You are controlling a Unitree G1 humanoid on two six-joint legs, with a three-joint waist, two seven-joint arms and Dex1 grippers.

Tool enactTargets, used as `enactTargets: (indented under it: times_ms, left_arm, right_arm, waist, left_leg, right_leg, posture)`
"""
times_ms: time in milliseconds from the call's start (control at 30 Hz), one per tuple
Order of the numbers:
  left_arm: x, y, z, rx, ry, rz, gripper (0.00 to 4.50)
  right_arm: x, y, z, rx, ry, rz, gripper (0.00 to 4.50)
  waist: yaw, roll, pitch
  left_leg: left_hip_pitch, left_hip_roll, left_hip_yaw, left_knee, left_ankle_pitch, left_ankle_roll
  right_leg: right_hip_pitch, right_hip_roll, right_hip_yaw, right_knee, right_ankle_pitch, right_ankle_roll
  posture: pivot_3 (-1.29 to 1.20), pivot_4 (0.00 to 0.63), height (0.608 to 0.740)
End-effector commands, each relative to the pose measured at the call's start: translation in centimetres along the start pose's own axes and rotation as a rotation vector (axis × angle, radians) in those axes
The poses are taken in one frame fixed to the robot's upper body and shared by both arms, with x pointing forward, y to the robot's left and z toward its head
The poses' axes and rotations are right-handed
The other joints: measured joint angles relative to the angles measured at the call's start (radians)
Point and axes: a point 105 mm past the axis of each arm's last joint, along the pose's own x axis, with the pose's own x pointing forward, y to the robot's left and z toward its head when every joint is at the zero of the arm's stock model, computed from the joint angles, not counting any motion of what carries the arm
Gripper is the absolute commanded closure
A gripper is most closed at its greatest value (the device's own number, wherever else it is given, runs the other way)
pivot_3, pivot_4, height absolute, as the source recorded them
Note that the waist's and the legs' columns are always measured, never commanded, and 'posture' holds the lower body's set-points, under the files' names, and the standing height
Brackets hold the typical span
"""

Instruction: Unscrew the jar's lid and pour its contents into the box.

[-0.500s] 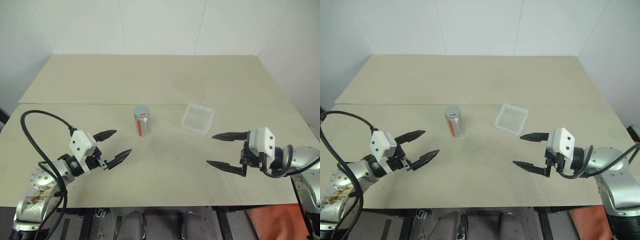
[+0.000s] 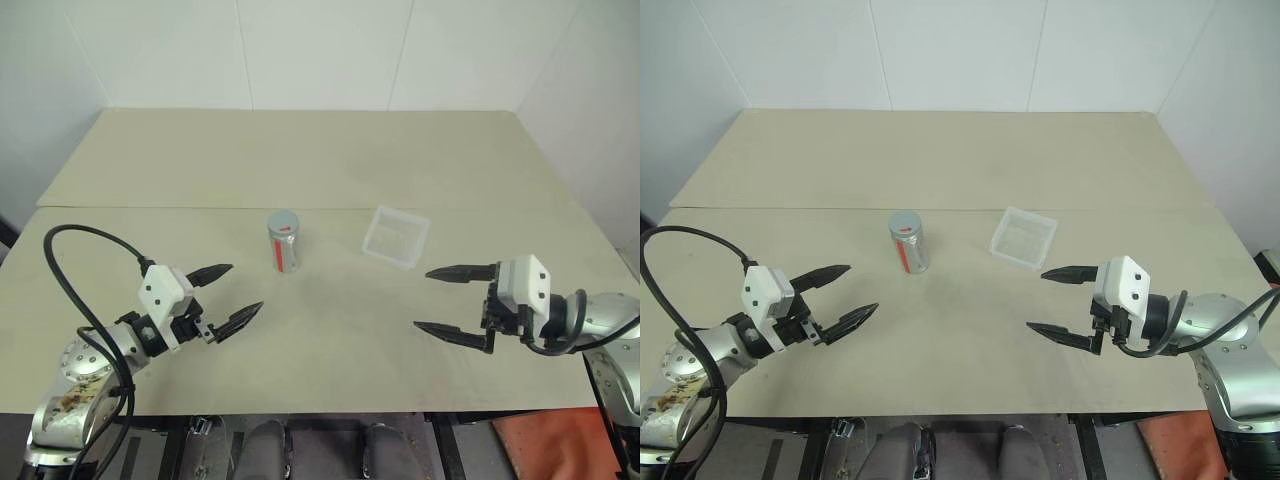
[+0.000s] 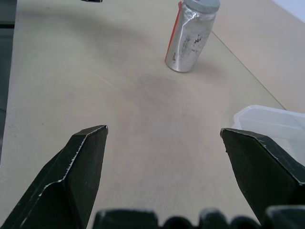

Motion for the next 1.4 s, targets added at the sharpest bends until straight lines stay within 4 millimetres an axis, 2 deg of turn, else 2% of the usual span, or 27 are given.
enactTargets:
  times_ms: [33,233,433,667,967,1400]
  left_arm:
    - [-0.1,0.5,0.4,0.033,-0.023,0.027,0.0]
    - [1.0,1.6,-0.7,0.0,-0.149,0.18,0.0]
    - [3.6,1.2,-2.0,0.062,-0.216,0.259,0.0]
    - [6.3,1.6,-2.3,0.082,-0.26,0.37,0.0]
    - [8.7,1.3,-2.8,0.062,-0.264,0.424,0.0]
    - [11.1,1.4,-2.9,0.046,-0.282,0.455,0.0]
  right_arm:
    - [-0.2,-0.6,0.9,-0.072,-0.019,-0.045,0.05]
    - [0.6,-0.3,0.9,-0.06,-0.029,-0.039,0.05]
    - [1.3,0.0,1.3,-0.064,-0.042,-0.037,0.05]
    - [1.4,-0.2,2.2,-0.073,-0.062,-0.06,0.05]
    - [1.3,-0.2,2.2,-0.084,-0.047,-0.069,0.05]
    - [1.0,-0.5,2.1,-0.09,-0.03,-0.073,0.05]
  waist:
    - [0.0,0.0,0.0]
    - [0.002,0.0,0.0]
    - [0.002,0.0,0.0]
    - [0.002,-0.001,0.0]
    - [0.001,-0.001,0.0]
    - [0.002,-0.001,0.0]
  left_leg:
    - [0.0,0.0,0.0,0.0,0.0,0.0]
    - [0.0,0.0,0.0,0.0,0.0,0.0]
    - [0.0,-0.001,0.0,0.001,0.0,0.0]
    - [0.0,-0.001,-0.001,0.001,0.0,0.0]
    - [0.0,-0.001,-0.001,0.001,0.0,0.0]
    - [0.0,-0.001,-0.001,0.001,0.0,0.0]
  right_leg:
    - [0.0,0.0,0.0,0.0,0.0,0.0]
    - [0.0,0.0,0.0,0.0,0.0,0.0]
    - [0.001,0.0,0.0,0.0,0.0,0.0]
    - [0.001,0.0,-0.001,0.0,0.0,0.0]
    - [0.001,0.0,-0.001,0.0,0.0,0.0]
    - [0.001,0.0,-0.001,0.0,0.0,0.0]
  posture:
    - [0.0,0.15,0.74]
    - [0.0,0.15,0.74]
    - [0.0,0.15,0.74]
    - [0.0,0.15,0.74]
    - [0.0,0.15,0.74]
    - [0.0,0.15,0.74]
